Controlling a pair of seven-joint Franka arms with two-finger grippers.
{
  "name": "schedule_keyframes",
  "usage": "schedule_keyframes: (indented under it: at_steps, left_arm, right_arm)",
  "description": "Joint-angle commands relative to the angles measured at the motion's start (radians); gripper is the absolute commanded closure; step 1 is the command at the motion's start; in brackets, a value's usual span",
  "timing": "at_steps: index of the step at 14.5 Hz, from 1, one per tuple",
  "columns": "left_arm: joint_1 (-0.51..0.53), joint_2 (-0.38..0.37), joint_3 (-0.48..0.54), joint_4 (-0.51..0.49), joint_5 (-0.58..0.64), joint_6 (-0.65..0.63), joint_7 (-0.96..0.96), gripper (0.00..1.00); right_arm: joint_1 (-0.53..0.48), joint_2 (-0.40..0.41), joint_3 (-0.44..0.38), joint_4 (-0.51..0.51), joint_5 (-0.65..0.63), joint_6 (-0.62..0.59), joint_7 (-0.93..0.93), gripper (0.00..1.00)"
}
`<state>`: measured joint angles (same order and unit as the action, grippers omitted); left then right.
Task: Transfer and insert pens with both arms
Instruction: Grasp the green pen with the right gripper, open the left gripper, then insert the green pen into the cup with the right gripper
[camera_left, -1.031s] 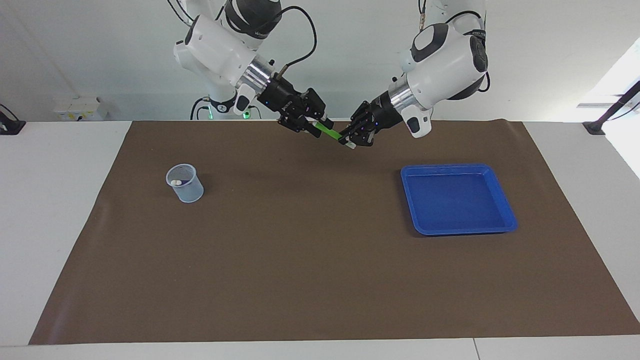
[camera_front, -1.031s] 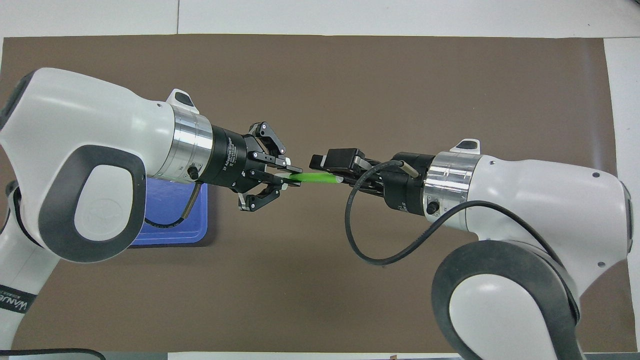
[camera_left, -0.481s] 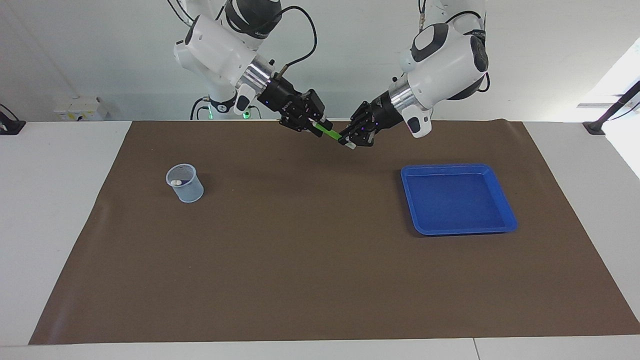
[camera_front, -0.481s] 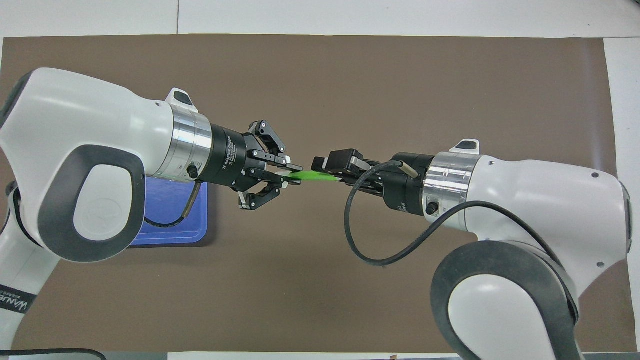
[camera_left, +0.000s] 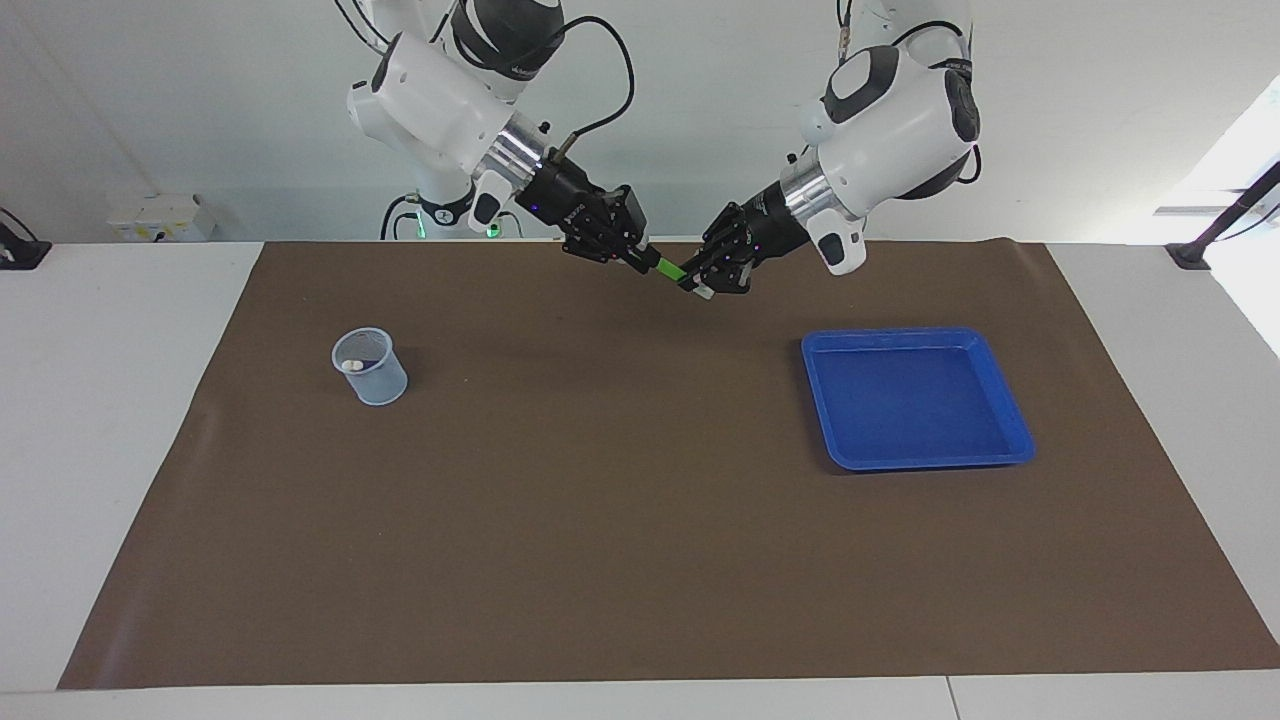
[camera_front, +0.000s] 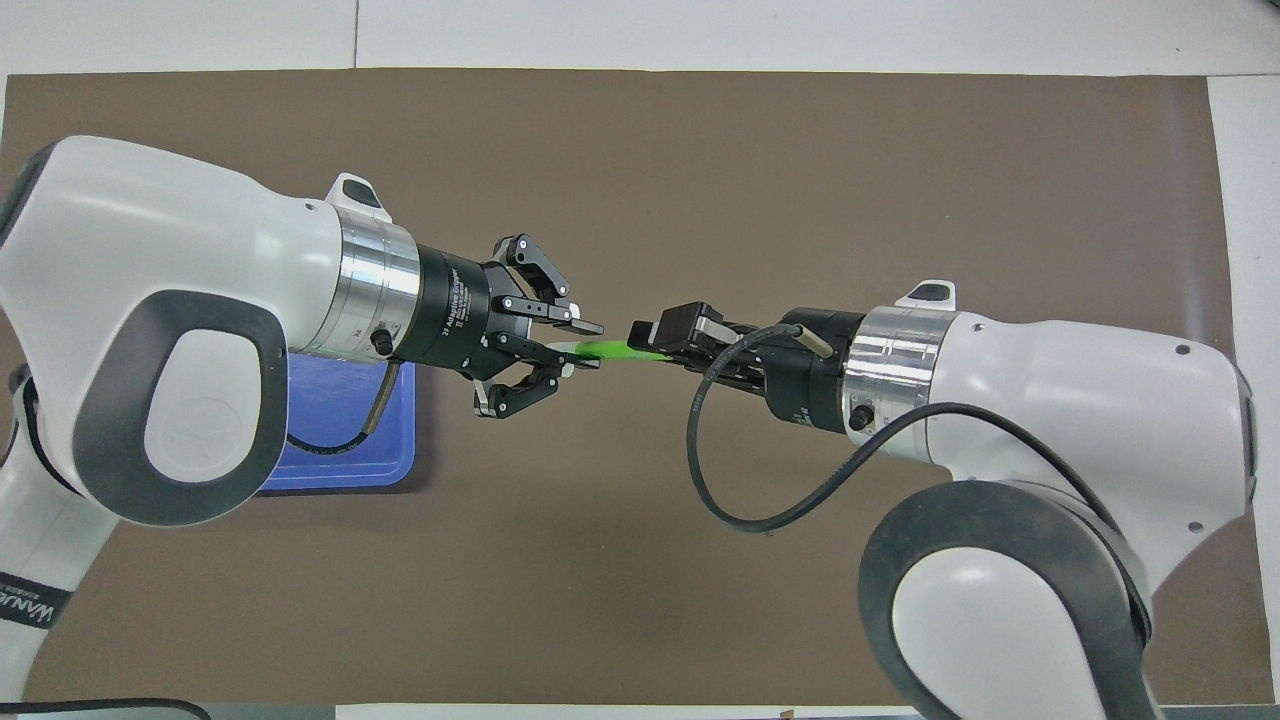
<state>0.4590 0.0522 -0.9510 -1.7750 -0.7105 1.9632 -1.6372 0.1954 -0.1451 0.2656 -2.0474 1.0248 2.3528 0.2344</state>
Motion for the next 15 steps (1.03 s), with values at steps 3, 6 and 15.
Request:
schedule_keyframes:
  at_steps: [3,6,15]
  left_arm:
    - [0.010,-0.055,0.009,-0.046,-0.007,0.026,0.130,0.00]
    - [0.055,-0.061,0.014,-0.055,0.124,-0.021,0.391,0.00]
    - [0.061,-0.043,0.012,-0.014,0.305,-0.060,0.545,0.00]
  right_arm:
    - [-0.031,-0.013,-0.003,-0.002,-0.095,-0.102,-0.065,1.00]
    - [-0.167,-0.045,-0.008,0.009,-0.423,-0.356,-0.235,1.00]
    - [-0.485,-0.057,-0.012,-0.009,-1.001,-0.476,-0.782,1.00]
